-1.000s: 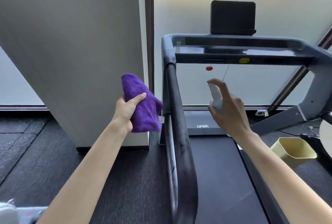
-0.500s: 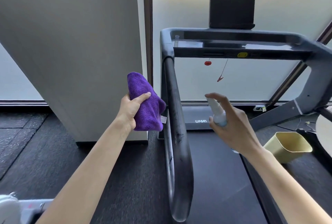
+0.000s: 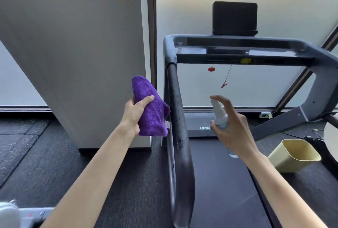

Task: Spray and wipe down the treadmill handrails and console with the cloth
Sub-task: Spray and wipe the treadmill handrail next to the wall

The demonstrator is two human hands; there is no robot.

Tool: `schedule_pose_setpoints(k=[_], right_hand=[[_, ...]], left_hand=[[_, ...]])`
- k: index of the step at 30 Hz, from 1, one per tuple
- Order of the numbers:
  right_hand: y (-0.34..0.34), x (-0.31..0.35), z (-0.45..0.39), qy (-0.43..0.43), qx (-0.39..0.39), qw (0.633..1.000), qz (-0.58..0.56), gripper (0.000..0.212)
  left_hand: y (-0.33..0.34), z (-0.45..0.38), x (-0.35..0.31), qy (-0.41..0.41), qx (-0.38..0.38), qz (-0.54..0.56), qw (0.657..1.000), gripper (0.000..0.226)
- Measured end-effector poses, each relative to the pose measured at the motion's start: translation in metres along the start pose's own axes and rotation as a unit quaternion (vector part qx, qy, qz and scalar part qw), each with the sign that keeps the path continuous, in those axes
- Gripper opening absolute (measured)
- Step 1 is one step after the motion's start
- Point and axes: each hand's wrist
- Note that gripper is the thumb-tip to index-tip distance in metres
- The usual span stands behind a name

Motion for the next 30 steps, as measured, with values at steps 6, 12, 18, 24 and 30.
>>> schedule_pose_setpoints(k=[6, 12, 18, 24, 30], right_hand=[[0.009, -0.007, -0.018, -0.005, -0.027, 0.999, -0.028, 0.075], [0.015, -0.012, -0.031, -0.012, -0.052, 0.998, -0.036, 0.074], [0.02, -0.022, -0.039, -0.008, -0.062, 0.997, -0.045, 0.071], [0.026, -0.03, -0.054, -0.007, -0.061, 0.996, -0.062, 0.073], [0.036, -0.032, -0.079, 0.004, -0.054, 0.997, -0.049, 0.075]], left_hand=[[0.015, -0.016, -0.014, 0.026, 0.035, 0.017, 0.999, 0.034], [0.061, -0.031, -0.008, 0.039, 0.059, -0.025, 0.997, 0.027], [0.071, -0.041, 0.017, 0.097, 0.088, -0.182, 0.974, 0.042], [0.078, -0.082, 0.015, 0.086, 0.061, -0.227, 0.968, 0.025], [0.096, -0.15, -0.007, 0.074, 0.038, -0.266, 0.96, 0.033]])
Point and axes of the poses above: each hand's wrist, its own z-axis away from the middle knuckle, its own y-axis out of the palm, x = y × z, and after that the axes turned 3 degrees about x, right-handed
